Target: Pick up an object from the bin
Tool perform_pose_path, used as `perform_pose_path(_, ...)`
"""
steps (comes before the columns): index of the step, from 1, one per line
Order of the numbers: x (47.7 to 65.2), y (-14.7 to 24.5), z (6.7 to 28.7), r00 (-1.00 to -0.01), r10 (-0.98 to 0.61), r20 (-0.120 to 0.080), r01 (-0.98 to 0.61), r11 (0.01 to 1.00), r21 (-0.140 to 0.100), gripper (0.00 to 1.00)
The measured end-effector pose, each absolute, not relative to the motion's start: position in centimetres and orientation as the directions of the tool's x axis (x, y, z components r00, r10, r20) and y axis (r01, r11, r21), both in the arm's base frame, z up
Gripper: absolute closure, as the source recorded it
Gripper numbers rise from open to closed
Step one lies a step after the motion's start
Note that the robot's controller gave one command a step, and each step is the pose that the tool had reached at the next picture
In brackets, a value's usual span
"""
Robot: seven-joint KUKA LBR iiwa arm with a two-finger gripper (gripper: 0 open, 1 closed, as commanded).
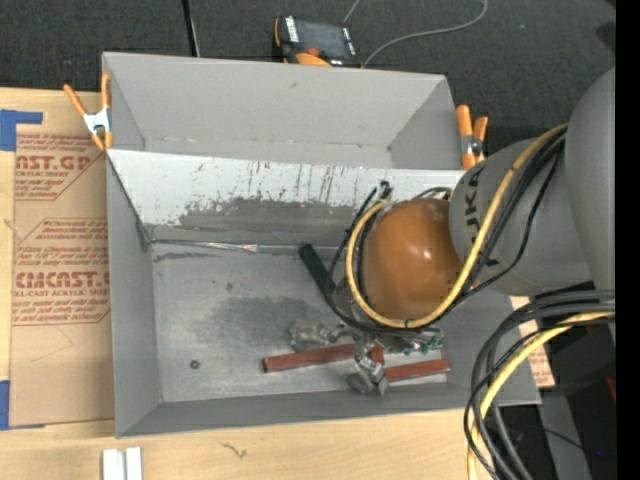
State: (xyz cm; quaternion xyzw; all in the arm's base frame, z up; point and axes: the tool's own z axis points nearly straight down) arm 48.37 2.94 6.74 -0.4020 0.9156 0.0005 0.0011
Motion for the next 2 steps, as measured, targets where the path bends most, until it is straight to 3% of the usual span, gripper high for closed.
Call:
perform_pose_path(1,48.5,2.9,7.0,-0.68,-0.734,-0.001,-0.734,0.68,0.0,1.0)
perform_pose_path(2,48.1,-1.5,23.4,-0.694,-0.72,-0.006,-0.72,0.694,-0.006,1.0)
